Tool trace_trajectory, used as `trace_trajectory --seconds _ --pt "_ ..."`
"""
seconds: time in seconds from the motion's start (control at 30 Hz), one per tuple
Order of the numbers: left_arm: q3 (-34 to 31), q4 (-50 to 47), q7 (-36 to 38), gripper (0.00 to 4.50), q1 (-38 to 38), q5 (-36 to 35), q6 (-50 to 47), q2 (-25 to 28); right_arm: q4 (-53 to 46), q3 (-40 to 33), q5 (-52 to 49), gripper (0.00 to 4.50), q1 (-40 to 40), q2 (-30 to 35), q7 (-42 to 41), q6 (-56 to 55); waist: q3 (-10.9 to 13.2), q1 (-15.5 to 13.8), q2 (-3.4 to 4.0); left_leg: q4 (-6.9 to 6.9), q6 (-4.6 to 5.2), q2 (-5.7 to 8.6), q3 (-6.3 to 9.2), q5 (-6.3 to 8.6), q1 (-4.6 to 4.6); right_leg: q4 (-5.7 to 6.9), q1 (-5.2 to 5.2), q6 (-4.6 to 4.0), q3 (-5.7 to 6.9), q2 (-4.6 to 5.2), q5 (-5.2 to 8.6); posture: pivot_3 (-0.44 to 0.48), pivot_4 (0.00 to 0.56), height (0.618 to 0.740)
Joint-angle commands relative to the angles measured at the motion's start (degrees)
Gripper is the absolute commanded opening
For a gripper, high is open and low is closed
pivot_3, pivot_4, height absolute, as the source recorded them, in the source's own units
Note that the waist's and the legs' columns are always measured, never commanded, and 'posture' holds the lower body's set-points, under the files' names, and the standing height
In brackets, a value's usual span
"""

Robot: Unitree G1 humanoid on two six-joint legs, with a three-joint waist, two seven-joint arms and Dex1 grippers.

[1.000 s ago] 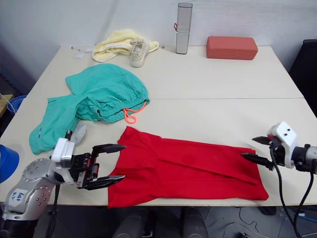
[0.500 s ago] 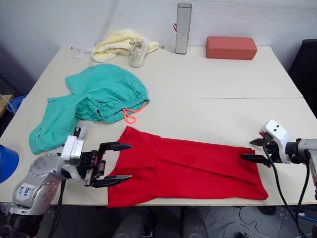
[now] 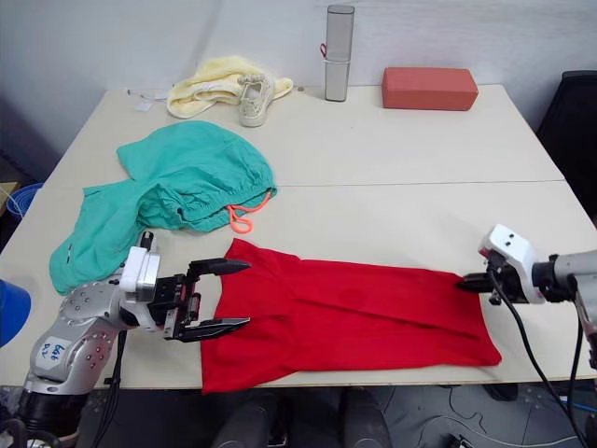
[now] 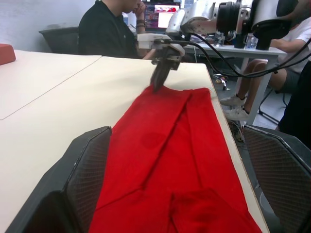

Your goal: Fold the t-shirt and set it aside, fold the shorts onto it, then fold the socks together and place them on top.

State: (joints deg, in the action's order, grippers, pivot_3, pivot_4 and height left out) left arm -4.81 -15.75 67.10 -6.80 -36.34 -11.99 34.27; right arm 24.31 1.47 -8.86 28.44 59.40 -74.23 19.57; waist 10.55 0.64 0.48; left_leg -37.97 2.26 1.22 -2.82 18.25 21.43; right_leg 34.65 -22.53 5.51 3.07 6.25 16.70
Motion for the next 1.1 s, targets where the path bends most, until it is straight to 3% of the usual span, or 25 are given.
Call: trace_trajectory --seconds 0.03,0.37,0.6,0.73,0.83,1.0,1.1 --pt "0.63 1.32 -0.03 4.5 -0.96 1.14 1.91 -1.02 3.31 1.17 3.41 0.06 5.52 -1.5 2.66 -4.93 0.01 -0.04 -0.01 0.0 -0.02 0.0 0.0 -0.01 0.0 0.01 -0.01 0.0 0.02 -0.01 0.0 0.0 0.15 0.74" --pt "1.25 5.41 -0.86 4.5 -2.52 3.63 5.26 -3.66 21.63 6.51 13.79 0.06 22.87 -11.5 14.52 -20.49 0.05 0.16 -0.04 -0.01 -0.07 0.0 -0.01 -0.05 0.08 0.03 -0.06 0.02 0.07 -0.05 -0.01 0.0 0.15 0.74" --pt "0.71 6.03 -2.84 4.5 -1.4 5.14 6.54 -4.05 30.06 7.06 16.1 0.06 25.9 -14.85 16.42 -27.26 0.05 0.42 -0.04 -0.02 -0.07 0.0 -0.01 -0.06 0.09 0.04 -0.05 0.03 0.1 -0.04 -0.02 0.0 0.15 0.74" --pt "0.15 6.52 -3.8 4.5 -0.81 5.41 6.56 -3.79 30.33 4.41 13.52 0.06 25.73 -16.11 15.39 -25.27 0.05 0.94 -0.04 -0.03 -0.06 0.0 -0.01 -0.07 0.09 0.1 -0.05 0.03 0.1 -0.05 -0.02 0.0 0.15 0.74" --pt "-0.49 6.46 -4.75 4.5 -0.93 3.76 4.08 -3.61 29.19 3.02 11.96 0.7 25.35 -15.48 13.92 -23.51 0.06 0.96 -0.03 -0.03 -0.08 -0.01 -0.01 -0.08 0.08 0.13 -0.06 0.04 0.11 -0.05 -0.02 0.0 0.15 0.74" --pt "-1.05 7.12 -4.99 4.5 -1.95 3.83 2.72 -3.06 24.25 0.64 10.23 2.42 22.39 -13.14 13.79 -24.69 0.06 0.82 -0.03 -0.03 -0.08 -0.02 0.01 -0.08 0.09 0.12 -0.06 0.04 0.12 -0.05 -0.02 0.0 0.15 0.74" --pt "-1.57 8.03 -5.18 4.5 -3.19 4.04 2.68 -3.01 18.03 -2.96 6.6 3.42 19.16 -10.84 12.7 -19.48 0.07 0.75 -0.02 -0.03 -0.08 -0.01 0.01 -0.08 0.09 0.1 -0.05 0.04 0.13 -0.04 -0.02 0.0 0.15 0.74"
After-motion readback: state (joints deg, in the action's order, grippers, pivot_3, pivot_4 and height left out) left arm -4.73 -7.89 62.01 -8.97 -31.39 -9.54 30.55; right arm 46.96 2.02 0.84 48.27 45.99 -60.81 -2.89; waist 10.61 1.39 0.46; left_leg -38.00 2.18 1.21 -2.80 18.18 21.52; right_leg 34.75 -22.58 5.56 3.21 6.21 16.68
